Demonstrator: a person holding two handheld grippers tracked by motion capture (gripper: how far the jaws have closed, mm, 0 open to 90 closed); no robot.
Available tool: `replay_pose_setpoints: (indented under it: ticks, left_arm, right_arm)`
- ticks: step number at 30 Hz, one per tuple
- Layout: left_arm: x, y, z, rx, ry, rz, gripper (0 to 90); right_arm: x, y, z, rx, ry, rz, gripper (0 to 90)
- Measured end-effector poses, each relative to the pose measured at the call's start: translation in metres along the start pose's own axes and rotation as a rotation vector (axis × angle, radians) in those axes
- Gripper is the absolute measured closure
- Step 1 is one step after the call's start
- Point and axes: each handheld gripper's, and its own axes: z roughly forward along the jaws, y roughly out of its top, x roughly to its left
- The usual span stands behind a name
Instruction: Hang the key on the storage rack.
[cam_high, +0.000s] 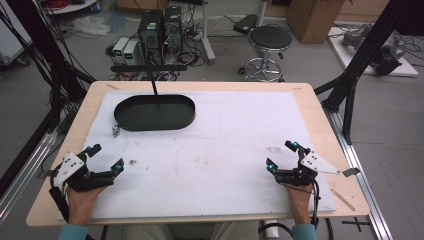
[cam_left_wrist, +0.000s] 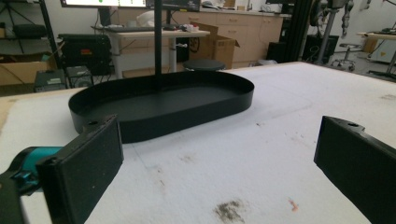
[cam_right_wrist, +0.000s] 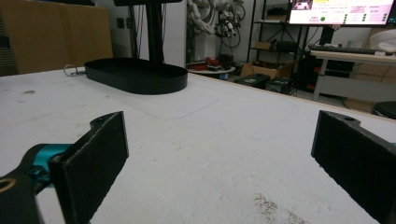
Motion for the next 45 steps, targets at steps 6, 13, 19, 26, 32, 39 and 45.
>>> replay_pose_setpoints:
  ticks: [6, 13, 19, 26, 32, 39, 45]
  left_arm:
    - [0.01, 0.027, 0.007, 0.072, 0.018, 0.03, 1.8]
    - [0.02, 0.052, 0.018, 0.159, 0.04, 0.071, 1.8]
    - [0.031, 0.067, 0.033, 0.233, 0.054, 0.077, 1.8]
    - [0.046, 0.076, 0.055, 0.312, 0.084, 0.091, 1.8]
    - [0.059, 0.08, 0.068, 0.384, 0.121, 0.074, 1.8]
    - [0.071, 0.081, 0.085, 0.47, 0.116, 0.045, 1.8]
    - [0.079, 0.072, 0.099, 0.559, 0.121, -0.007, 1.8]
  right_arm:
    - [0.0, 0.0, 0.0, 0.001, 0.002, 0.0, 3.3]
    - [0.0, 0.0, 0.0, 0.002, 0.0, 0.002, 3.3]
    - [0.001, 0.0, 0.0, 0.001, 0.002, 0.005, 3.3]
    - [0.001, 0.0, 0.0, 0.001, 0.002, 0.003, 3.3]
    - [0.0, 0.0, 0.0, -0.001, 0.001, 0.0, 3.3]
    - [0.0, 0.0, 0.0, 0.0, 0.002, 0.0, 3.3]
    - [0.0, 0.0, 0.0, -0.004, 0.001, 0.012, 3.3]
